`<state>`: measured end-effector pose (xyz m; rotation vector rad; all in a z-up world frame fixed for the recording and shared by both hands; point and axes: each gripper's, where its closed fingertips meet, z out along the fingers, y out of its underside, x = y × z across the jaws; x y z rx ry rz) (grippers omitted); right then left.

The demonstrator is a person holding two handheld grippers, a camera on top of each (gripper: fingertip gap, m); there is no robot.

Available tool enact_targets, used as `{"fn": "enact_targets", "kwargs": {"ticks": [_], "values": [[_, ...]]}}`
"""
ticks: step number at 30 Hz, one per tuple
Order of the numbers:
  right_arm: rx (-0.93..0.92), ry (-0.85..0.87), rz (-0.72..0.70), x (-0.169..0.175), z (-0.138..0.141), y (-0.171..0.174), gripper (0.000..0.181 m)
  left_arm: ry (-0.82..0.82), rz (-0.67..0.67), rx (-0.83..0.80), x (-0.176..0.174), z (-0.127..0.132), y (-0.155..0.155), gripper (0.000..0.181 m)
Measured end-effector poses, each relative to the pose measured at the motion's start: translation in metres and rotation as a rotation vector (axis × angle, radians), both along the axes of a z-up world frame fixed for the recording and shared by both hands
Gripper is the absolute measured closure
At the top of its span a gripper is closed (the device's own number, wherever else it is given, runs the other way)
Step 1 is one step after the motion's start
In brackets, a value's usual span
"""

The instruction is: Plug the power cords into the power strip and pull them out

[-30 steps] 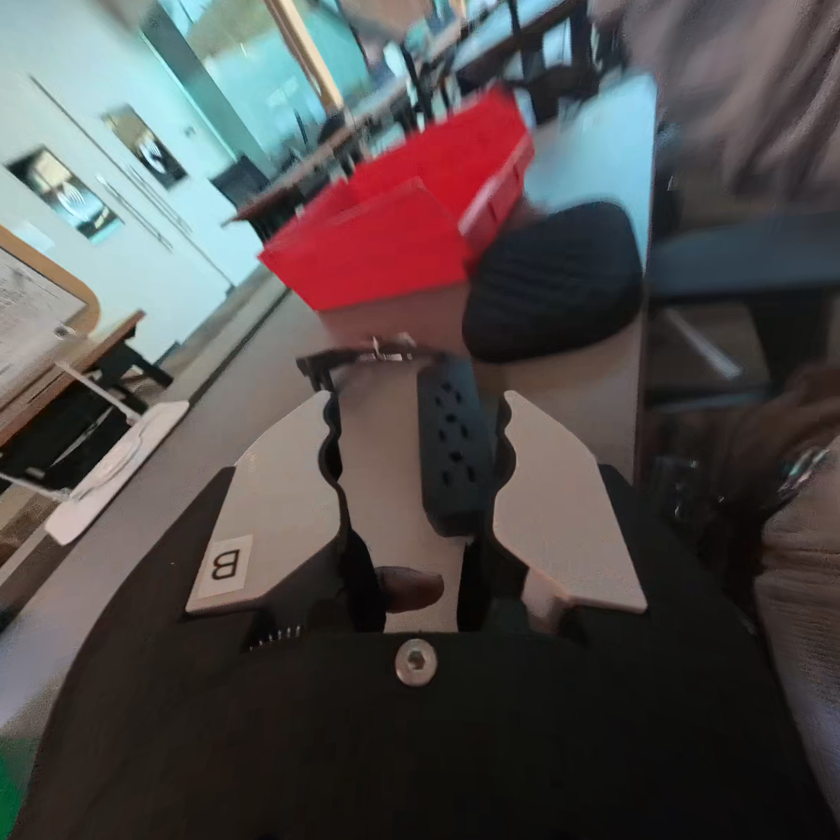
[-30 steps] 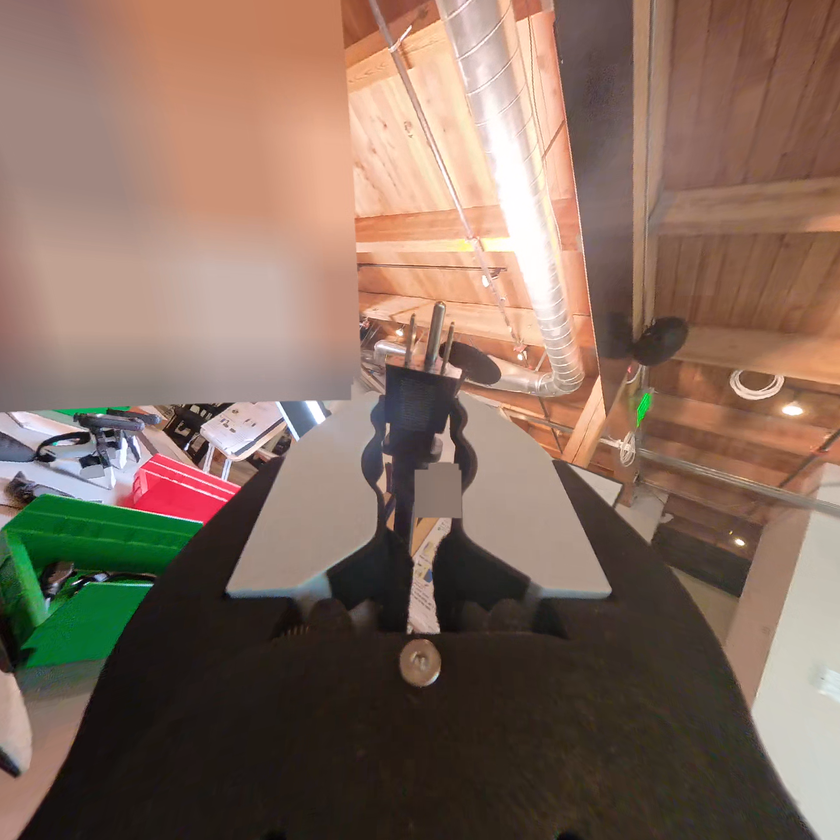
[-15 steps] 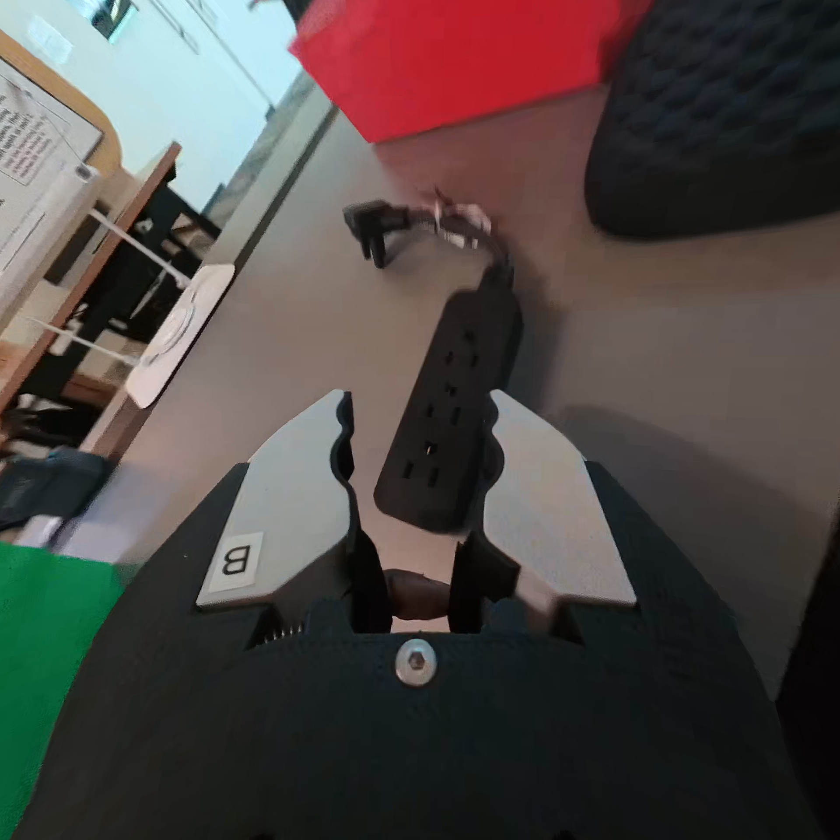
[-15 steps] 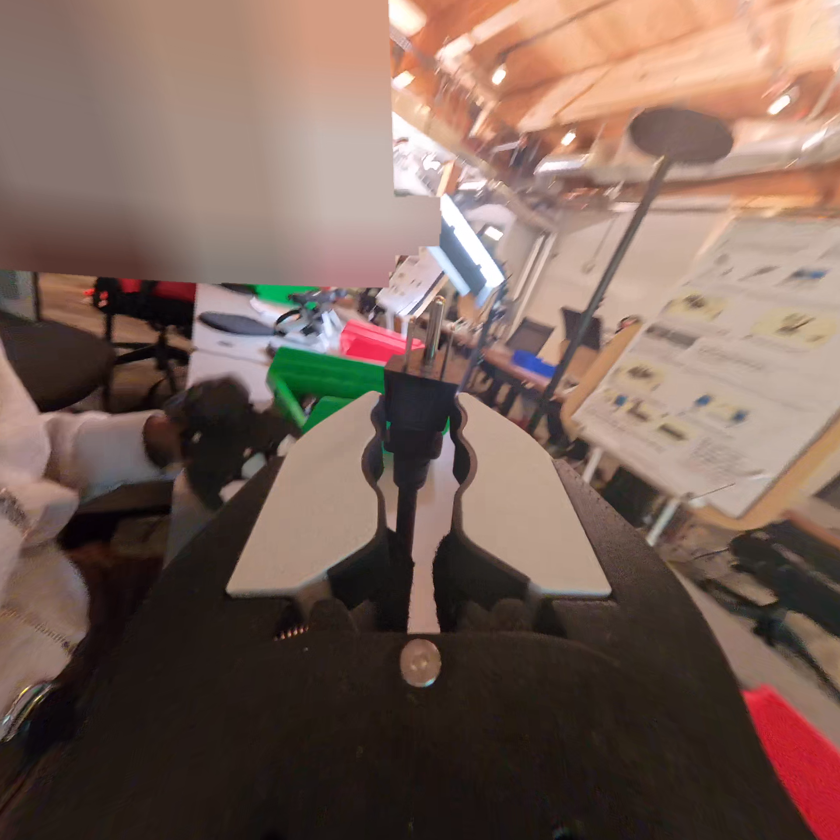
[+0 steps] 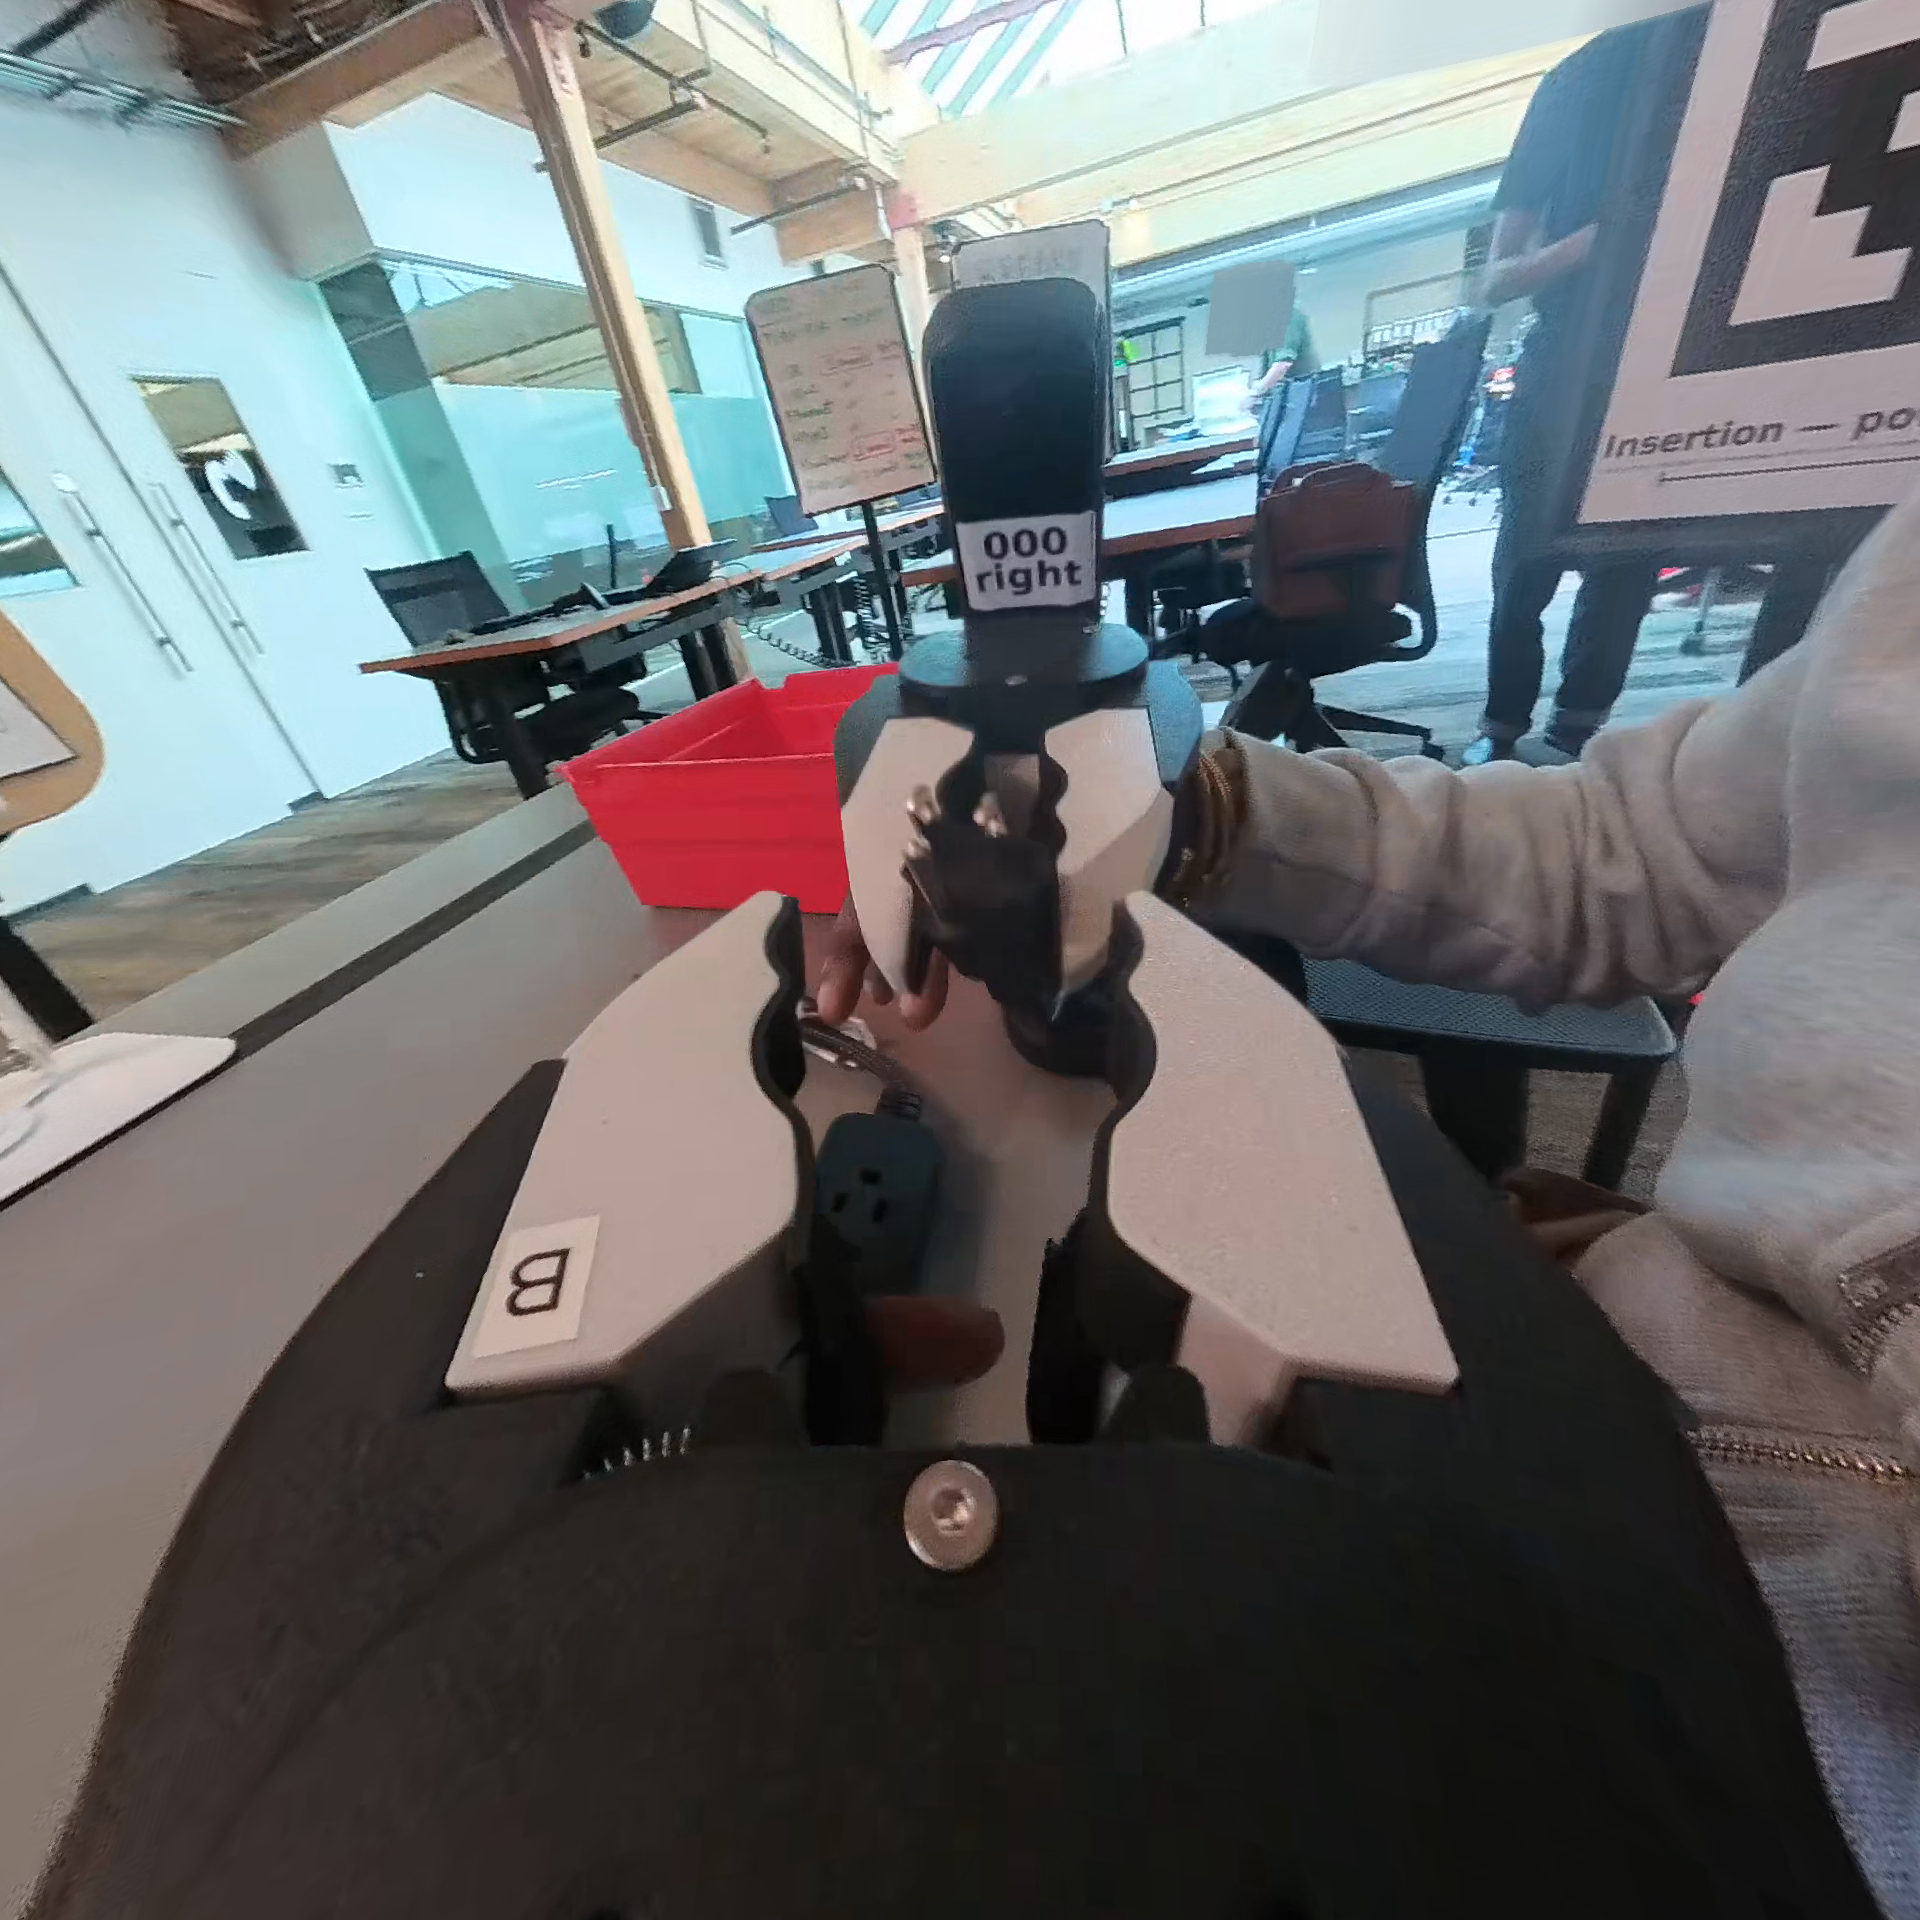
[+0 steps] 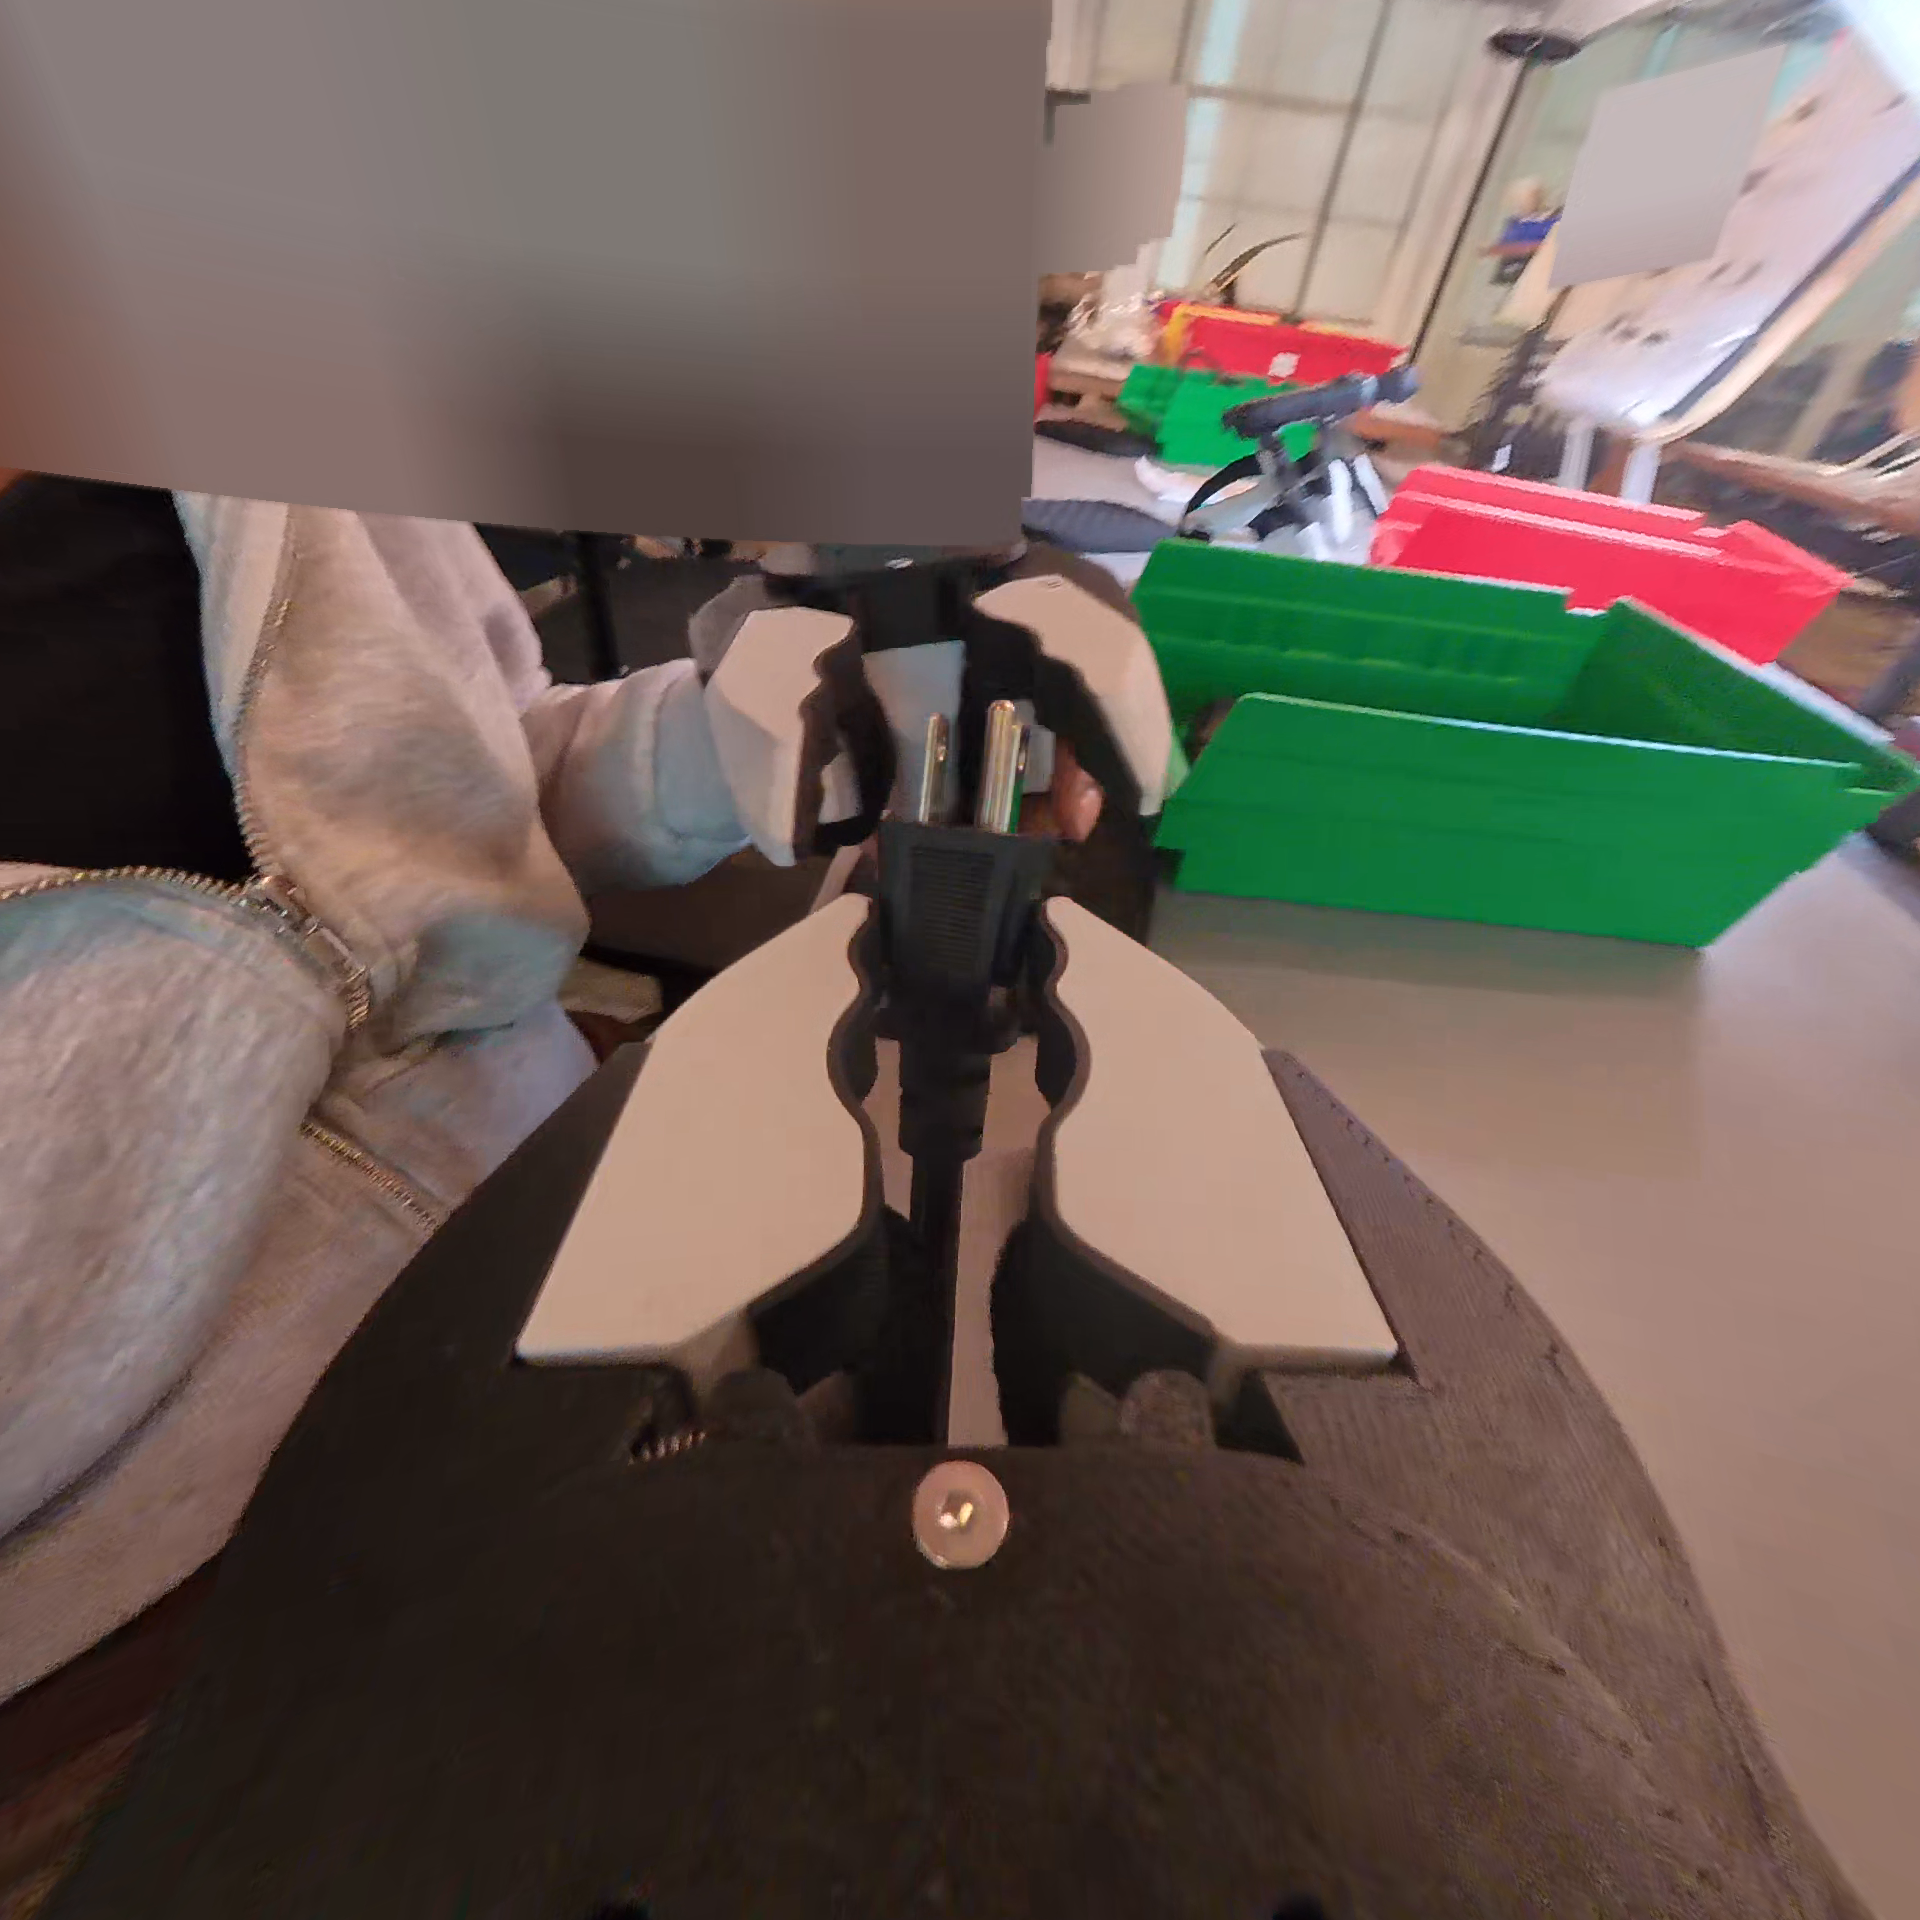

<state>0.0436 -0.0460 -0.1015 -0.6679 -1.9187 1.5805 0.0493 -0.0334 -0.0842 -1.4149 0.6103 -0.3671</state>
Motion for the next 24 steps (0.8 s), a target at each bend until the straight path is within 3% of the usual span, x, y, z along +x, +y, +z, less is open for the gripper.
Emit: {"fn": "enact_targets", "kwargs": {"ticks": [8, 11, 14, 16, 19, 24], "values": [[0.075, -0.071, 0.13, 0.006, -0.022, -0.02, 0.156, 0.138, -0.141, -0.017, 0.02, -0.02, -0.012, 0.152], [0.077, -0.06, 0.123, 0.005, -0.023, -0.019, 0.156, 0.14, -0.125, -0.04, 0.019, -0.022, -0.011, 0.152], [0.084, -0.006, 0.03, -0.002, -0.022, -0.009, 0.148, 0.093, -0.074, -0.06, 0.012, -0.024, -0.008, 0.153], [0.116, 0.091, -0.06, -0.005, -0.017, -0.002, 0.124, 0.048, -0.021, -0.082, 0.006, -0.026, -0.006, 0.153], [0.233, 0.212, -0.178, -0.003, -0.019, 0.001, 0.119, -0.008, 0.043, -0.121, -0.001, -0.03, -0.006, 0.153], [0.423, 0.079, -0.282, -0.006, -0.056, 0.001, 0.121, -0.055, 0.055, -0.118, -0.002, -0.03, -0.01, 0.153]]}}
